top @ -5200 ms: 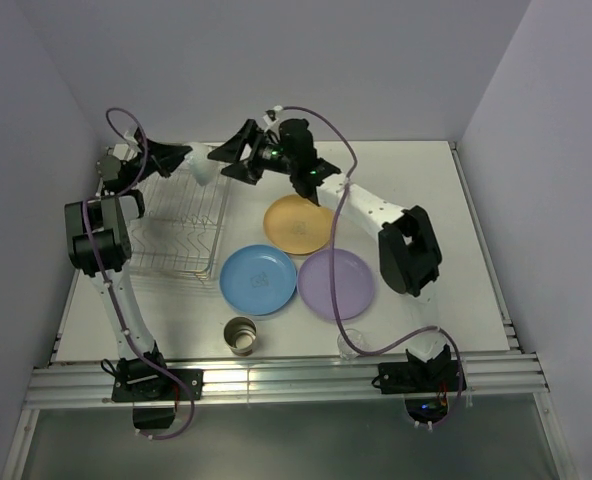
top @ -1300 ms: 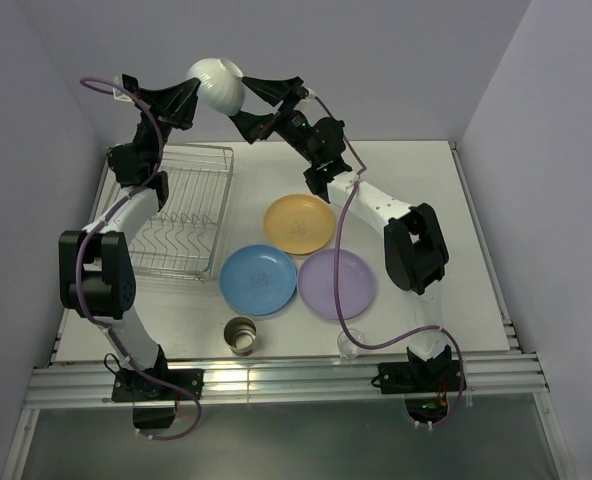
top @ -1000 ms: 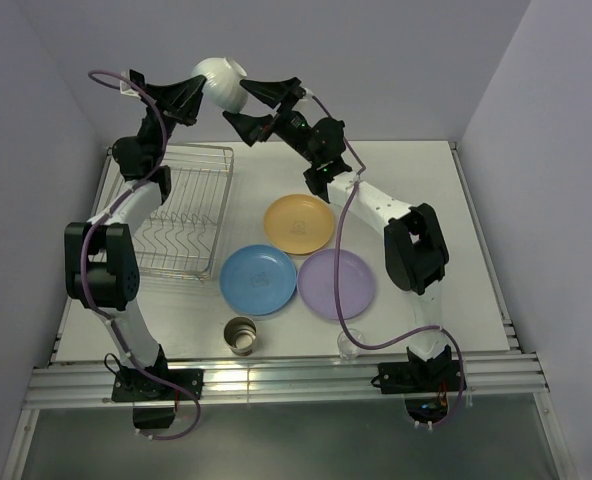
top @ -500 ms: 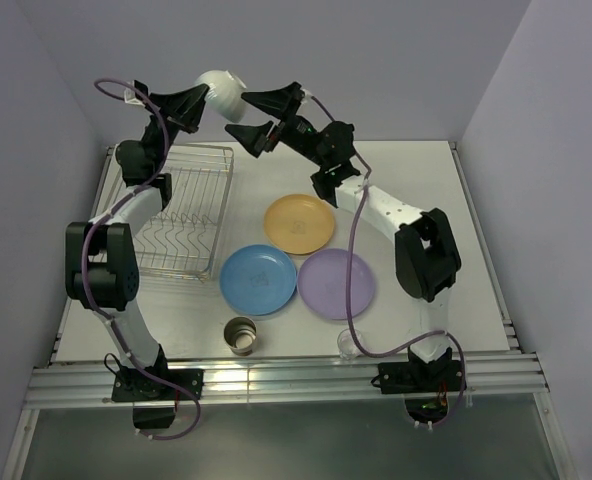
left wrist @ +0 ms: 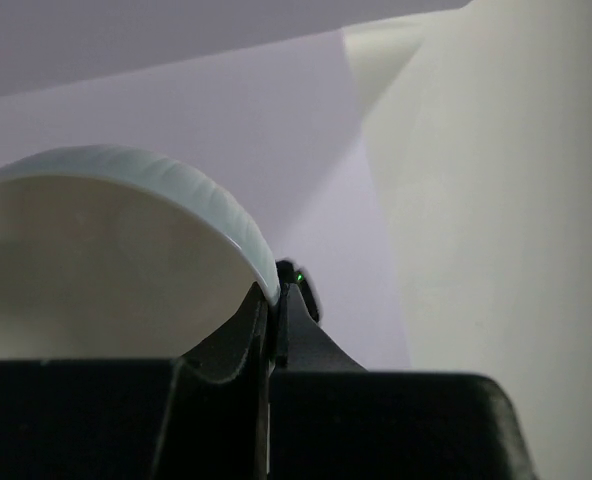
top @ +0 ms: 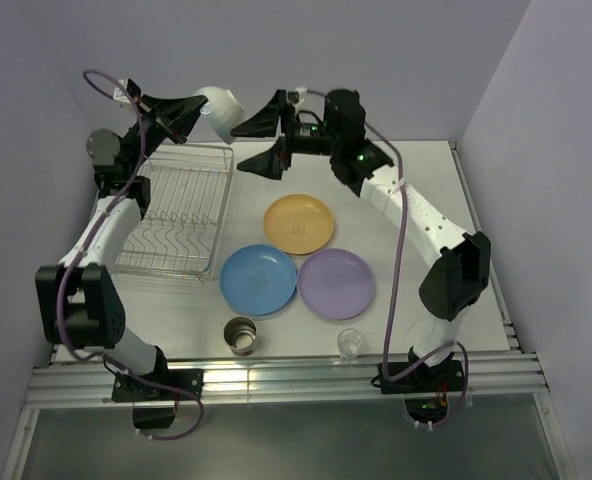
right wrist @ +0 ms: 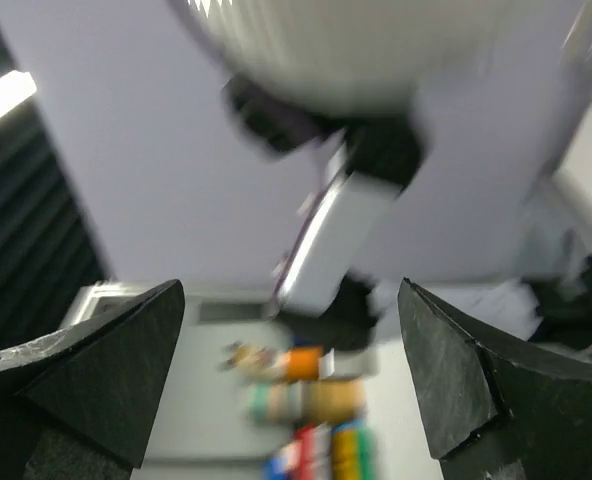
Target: Load the mixed dishes into the dish rack
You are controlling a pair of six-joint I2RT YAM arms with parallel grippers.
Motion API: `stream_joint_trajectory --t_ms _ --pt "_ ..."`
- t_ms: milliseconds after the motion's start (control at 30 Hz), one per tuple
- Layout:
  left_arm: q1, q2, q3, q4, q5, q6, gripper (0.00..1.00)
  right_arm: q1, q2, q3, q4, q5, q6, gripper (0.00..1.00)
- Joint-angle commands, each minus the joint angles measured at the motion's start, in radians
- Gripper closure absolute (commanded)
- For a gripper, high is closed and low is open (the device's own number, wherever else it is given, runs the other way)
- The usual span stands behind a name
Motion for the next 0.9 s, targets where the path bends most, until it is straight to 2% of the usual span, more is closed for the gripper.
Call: stream_joint_trajectory --t_ms 0,33,67,100,133,167,267,367,433,533,600,867 --pt "-0.008 -0.168 0.168 -0.608 0.141 0.266 1.00 0.002 0.030 0.419 -1.003 0.163 -0.789 0.05" --pt "-0.008 -0.192 0.187 -0.740 0.135 0.332 1.00 0.008 0.058 0.506 -1.110 0.300 -0.874 0.04" --pt "-0.012 -0.204 0.198 -0.844 0.120 0.381 1.00 0.014 0.084 0.600 -1.190 0.350 -0.931 0.04" --pt "-0.017 -0.218 0.198 -0.996 0.111 0.462 1.00 0.022 0.081 0.611 -1.274 0.396 -1.013 0.04" --pt "-0.020 -0.243 0.192 -1.070 0.101 0.494 1.00 0.026 0.066 0.599 -1.290 0.438 -1.047 0.04" --pt "-0.023 -0.255 0.185 -1.147 0.089 0.524 1.00 0.031 0.002 0.519 -1.272 0.514 -1.072 0.04" --pt "-0.043 -0.300 0.182 -1.432 -0.007 0.651 1.00 0.056 -0.156 0.304 -1.206 0.605 -1.137 0.02" --pt "-0.083 -0.321 0.192 -1.659 -0.121 0.752 1.00 0.102 -0.262 0.163 -1.149 0.674 -1.193 0.00" --pt "-0.111 -0.330 0.208 -1.779 -0.216 0.811 1.00 0.170 -0.278 0.145 -1.164 0.745 -1.242 0.00" --pt "-0.178 -0.324 0.221 -1.844 -0.293 0.840 1.00 0.294 -0.288 0.125 -1.180 0.864 -1.289 0.00" --pt "-0.216 -0.324 0.241 -1.899 -0.330 0.855 1.00 0.324 -0.311 0.083 -1.140 0.883 -1.286 0.00" --pt "-0.289 -0.344 0.225 -1.888 -0.268 0.832 1.00 0.326 -0.387 -0.083 -0.936 0.658 -1.246 0.00"
